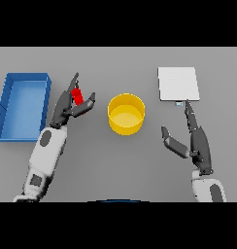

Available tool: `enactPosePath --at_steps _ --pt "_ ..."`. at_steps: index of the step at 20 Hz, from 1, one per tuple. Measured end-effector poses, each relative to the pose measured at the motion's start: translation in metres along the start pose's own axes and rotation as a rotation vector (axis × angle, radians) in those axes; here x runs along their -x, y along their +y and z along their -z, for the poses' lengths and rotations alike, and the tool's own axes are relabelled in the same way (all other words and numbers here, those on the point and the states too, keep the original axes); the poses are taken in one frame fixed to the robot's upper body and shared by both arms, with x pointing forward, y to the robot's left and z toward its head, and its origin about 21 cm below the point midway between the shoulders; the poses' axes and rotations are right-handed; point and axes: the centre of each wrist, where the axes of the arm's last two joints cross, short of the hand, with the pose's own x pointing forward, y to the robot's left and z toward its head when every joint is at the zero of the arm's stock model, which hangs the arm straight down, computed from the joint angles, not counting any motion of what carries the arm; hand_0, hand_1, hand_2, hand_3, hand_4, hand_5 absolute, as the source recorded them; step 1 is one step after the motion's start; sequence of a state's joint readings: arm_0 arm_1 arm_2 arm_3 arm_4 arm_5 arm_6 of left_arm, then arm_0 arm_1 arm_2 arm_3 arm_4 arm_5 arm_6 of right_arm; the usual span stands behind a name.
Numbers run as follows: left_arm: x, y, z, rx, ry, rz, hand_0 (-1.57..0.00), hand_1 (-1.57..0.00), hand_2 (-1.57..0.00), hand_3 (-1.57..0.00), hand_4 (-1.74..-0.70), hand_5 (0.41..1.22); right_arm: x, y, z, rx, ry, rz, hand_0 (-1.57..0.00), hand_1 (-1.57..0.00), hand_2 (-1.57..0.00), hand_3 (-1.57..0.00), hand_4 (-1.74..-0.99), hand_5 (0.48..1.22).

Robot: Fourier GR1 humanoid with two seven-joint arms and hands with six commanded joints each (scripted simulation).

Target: Pick up the red beaker and tilt it to pour out 1 green nut into yellow bowl. Pick up the yellow bowl and place it on the metallic measuring scale.

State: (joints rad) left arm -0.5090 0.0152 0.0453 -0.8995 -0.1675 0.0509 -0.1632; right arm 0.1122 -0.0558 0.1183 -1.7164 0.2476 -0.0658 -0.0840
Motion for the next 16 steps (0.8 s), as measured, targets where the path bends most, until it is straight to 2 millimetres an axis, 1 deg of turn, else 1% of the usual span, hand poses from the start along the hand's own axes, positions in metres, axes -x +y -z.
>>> enactPosePath --at_steps 1,2,3,4,5,6,7,9,10,11,12,13,15,16 --pt "0.0 -0.005 0.001 -0.004 -0.006 -0.024 -0.12 -0.15 -0.18 -0.12 -1.41 0.75 -0.001 0.001 -0.001 -0.008 -0.001 -0.003 0.0 0.0 0.0 0.0 -1.26 0.642" --pt "0.0 -0.002 0.004 -0.023 0.004 -0.037 -0.29 -0.33 -0.36 -0.29 -1.45 0.783 -0.001 0.002 -0.002 -0.001 0.002 -0.001 0.0 0.0 0.0 0.0 -1.258 0.644" --pt "0.001 -0.005 0.004 -0.027 0.005 -0.058 -0.44 -0.48 -0.52 -0.55 -1.45 0.871 0.0 -0.004 -0.002 0.006 0.015 -0.014 0.0 0.0 0.0 0.0 -1.257 0.645" --pt "0.002 -0.001 0.006 -0.052 0.023 -0.055 -0.66 -0.7 -0.73 -0.72 -1.5 0.941 0.004 -0.004 -0.003 0.006 0.027 -0.011 0.0 0.0 0.0 0.0 -1.255 0.644" --pt "0.0 -0.003 0.007 -0.056 0.022 -0.042 -0.84 -0.87 -0.9 -0.84 -1.54 0.997 0.002 -0.002 -0.001 0.001 0.028 -0.011 0.0 0.0 0.0 0.0 -1.256 0.646" --pt "-0.001 -0.003 0.009 -0.056 0.027 -0.028 -0.99 -1.01 -1.03 -0.93 -1.57 1.042 0.002 -0.001 0.0 -0.001 0.024 -0.006 0.0 0.0 0.0 0.0 -1.254 0.645" --pt "-0.002 -0.006 0.012 -0.04 0.014 -0.012 -1.11 -1.12 -1.14 -0.97 -1.6 1.078 0.003 0.0 0.001 -0.001 0.025 -0.002 0.0 0.0 0.0 0.0 -1.252 0.644" --pt "-0.003 -0.011 0.01 -0.023 -0.008 0.014 -1.27 -1.29 -1.3 -1.19 -1.54 1.129 0.003 0.0 -0.001 0.002 0.02 -0.003 0.0 0.0 0.0 0.0 -1.254 0.644" --pt "-0.003 -0.011 0.008 -0.011 -0.009 0.02 -1.33 -1.34 -1.35 -1.27 -1.52 1.148 0.005 0.0 -0.002 0.002 0.023 0.004 0.0 0.0 0.0 0.0 -1.259 0.646" --pt "-0.005 -0.013 0.01 -0.012 0.013 0.016 -1.38 -1.39 -1.4 -1.33 -1.51 1.162 0.003 -0.001 -0.001 0.001 0.023 0.003 0.0 0.0 0.0 0.0 -1.257 0.645" --pt "-0.005 -0.016 0.009 -0.015 0.008 0.02 -1.42 -1.42 -1.43 -1.38 -1.55 1.159 0.003 0.0 -0.004 0.003 0.017 -0.001 0.0 0.0 0.0 0.0 -1.258 0.644" --pt "-0.007 -0.016 0.011 -0.028 0.021 0.017 -1.45 -1.45 -1.46 -1.41 -1.59 1.151 0.003 0.001 -0.001 0.004 0.029 0.008 0.0 0.0 0.0 0.0 -1.257 0.643" --pt "-0.01 -0.018 0.011 -0.05 -0.02 -0.024 -1.49 -1.5 -1.5 -1.47 -1.64 1.132 0.003 0.001 -0.004 0.002 0.016 0.019 0.0 0.0 0.0 0.0 -1.262 0.646" --pt "-0.012 -0.014 0.011 -0.066 -0.047 -0.041 -1.51 -1.51 -1.51 -1.49 -1.66 1.128 0.003 -0.002 -0.004 0.007 0.001 0.006 0.0 0.0 0.0 0.0 -1.258 0.646"
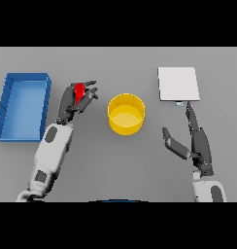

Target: Pick up the red beaker and tilt it to pour out 1 green nut into yellow bowl. Pick up the yellow bowl and place it on the metallic measuring scale.

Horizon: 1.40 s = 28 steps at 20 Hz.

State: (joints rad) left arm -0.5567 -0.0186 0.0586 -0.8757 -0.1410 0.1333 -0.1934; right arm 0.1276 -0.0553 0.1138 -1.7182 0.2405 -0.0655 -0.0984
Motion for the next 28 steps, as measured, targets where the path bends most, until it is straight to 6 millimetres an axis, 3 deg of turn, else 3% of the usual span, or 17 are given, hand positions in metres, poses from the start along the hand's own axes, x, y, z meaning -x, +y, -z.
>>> enactPosePath --at_steps 5,11,17,22,27,28 --pt "-0.025 0.006 0.003 -0.021 -0.069 0.016 -1.55 -1.55 -1.55 -1.54 -1.72 1.114 -0.002 0.002 0.002 -0.009 -0.011 -0.019 0.0 0.0 0.0 0.0 -1.263 0.654" --pt "-0.07 0.004 0.011 0.126 -0.081 0.327 -1.56 -1.56 -1.56 -1.56 -1.73 1.122 0.0 -0.004 -0.001 -0.003 -0.009 -0.049 0.0 0.0 0.0 0.0 -1.256 0.674" --pt "-0.075 0.008 0.011 0.178 -0.059 0.504 -1.57 -1.57 -1.57 -1.57 -1.74 1.117 -0.002 -0.003 0.002 -0.016 0.015 -0.047 0.0 0.0 0.0 0.0 -1.255 0.681" --pt "-0.094 -0.01 0.017 0.221 -0.077 0.895 -1.57 -1.57 -1.57 -1.57 -1.74 1.127 -0.004 0.001 0.004 -0.013 0.026 -0.023 0.0 0.0 0.0 0.0 -1.256 0.69" --pt "-0.104 -0.022 0.021 0.299 -0.148 1.217 -1.57 -1.57 -1.57 -1.57 -1.74 1.19 -0.003 -0.003 -0.001 -0.018 0.016 -0.025 0.0 0.0 0.0 0.0 -1.274 0.704" --pt "-0.111 -0.026 0.023 0.308 -0.166 1.258 -1.57 -1.57 -1.57 -1.57 -1.69 1.196 -0.006 -0.002 0.001 -0.023 0.008 -0.023 0.0 0.0 0.0 0.0 -1.282 0.705"
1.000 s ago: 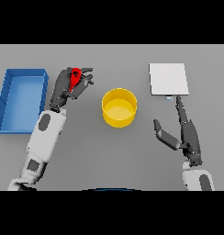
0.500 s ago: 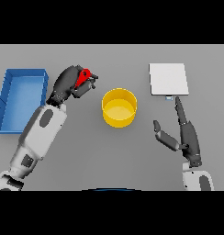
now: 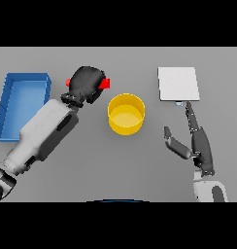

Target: Pick up the red beaker and tilt it to pour out 1 green nut into yellow bowl. Pick up the yellow bowl and place it on the metallic measuring scale.

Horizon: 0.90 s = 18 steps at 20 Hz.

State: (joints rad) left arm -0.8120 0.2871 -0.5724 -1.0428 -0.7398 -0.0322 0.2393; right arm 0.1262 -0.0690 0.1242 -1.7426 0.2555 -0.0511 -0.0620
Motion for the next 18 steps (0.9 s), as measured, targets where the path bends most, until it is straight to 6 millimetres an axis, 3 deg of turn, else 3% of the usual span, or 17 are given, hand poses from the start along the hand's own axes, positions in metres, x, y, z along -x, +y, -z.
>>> enactPosePath --at_steps 2,6,11,18 --pt "-0.001 0.005 0.005 0.019 -0.027 0.105 -1.57 -1.57 -1.57 -1.57 -1.67 1.205 0.002 0.004 -0.002 0.002 0.016 0.005 0.0 0.0 0.0 0.0 -1.283 0.702" --pt "-0.015 0.015 0.014 0.112 -0.098 0.315 -1.57 -1.57 -1.57 -1.28 -1.7 1.215 0.005 0.006 -0.003 0.021 0.008 0.047 0.0 0.0 0.0 0.0 -1.292 0.678" --pt "-0.037 0.013 0.022 0.198 -0.219 0.558 -1.57 -1.57 -1.57 -1.47 -1.73 1.219 0.007 0.009 -0.002 0.035 0.006 0.082 0.0 0.0 0.0 0.0 -1.291 0.648" --pt "-0.057 0.011 0.027 0.27 -0.271 0.861 -1.57 -1.57 -1.57 -1.55 -1.74 1.221 0.009 0.007 -0.003 0.048 0.013 0.069 0.0 0.0 0.0 0.0 -1.286 0.618"
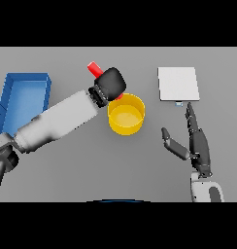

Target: Pick up the red beaker and tilt it to pour out 1 green nut into yellow bowl. Pick up the yellow bowl and place it on the metallic measuring scale.

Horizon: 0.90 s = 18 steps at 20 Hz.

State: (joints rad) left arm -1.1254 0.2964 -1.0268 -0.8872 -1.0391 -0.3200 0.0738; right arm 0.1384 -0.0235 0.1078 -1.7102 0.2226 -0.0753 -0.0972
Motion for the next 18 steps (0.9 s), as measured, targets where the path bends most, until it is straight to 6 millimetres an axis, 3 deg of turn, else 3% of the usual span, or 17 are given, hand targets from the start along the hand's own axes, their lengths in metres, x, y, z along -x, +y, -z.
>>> enactPosePath --at_steps 9,14,18 --pt "0.004 0.018 0.012 0.049 -0.034 0.277 -1.57 -1.57 -1.57 -1.57 -1.74 1.221 -0.001 0.001 0.005 0.021 0.016 -0.046 0.0 0.0 0.0 0.0 -1.216 0.585" --pt "-0.004 0.027 0.016 0.057 -0.084 0.423 -1.57 -1.57 -1.57 -1.57 -1.73 1.221 0.001 0.004 0.005 0.01 0.001 -0.056 0.0 0.0 0.0 0.0 -1.209 0.593" --pt "0.013 0.042 0.014 0.052 -0.061 0.476 -1.57 -1.57 -1.57 -1.57 -1.73 1.221 0.0 0.009 0.004 0.008 0.007 -0.07 0.0 0.0 0.0 0.0 -1.206 0.592"
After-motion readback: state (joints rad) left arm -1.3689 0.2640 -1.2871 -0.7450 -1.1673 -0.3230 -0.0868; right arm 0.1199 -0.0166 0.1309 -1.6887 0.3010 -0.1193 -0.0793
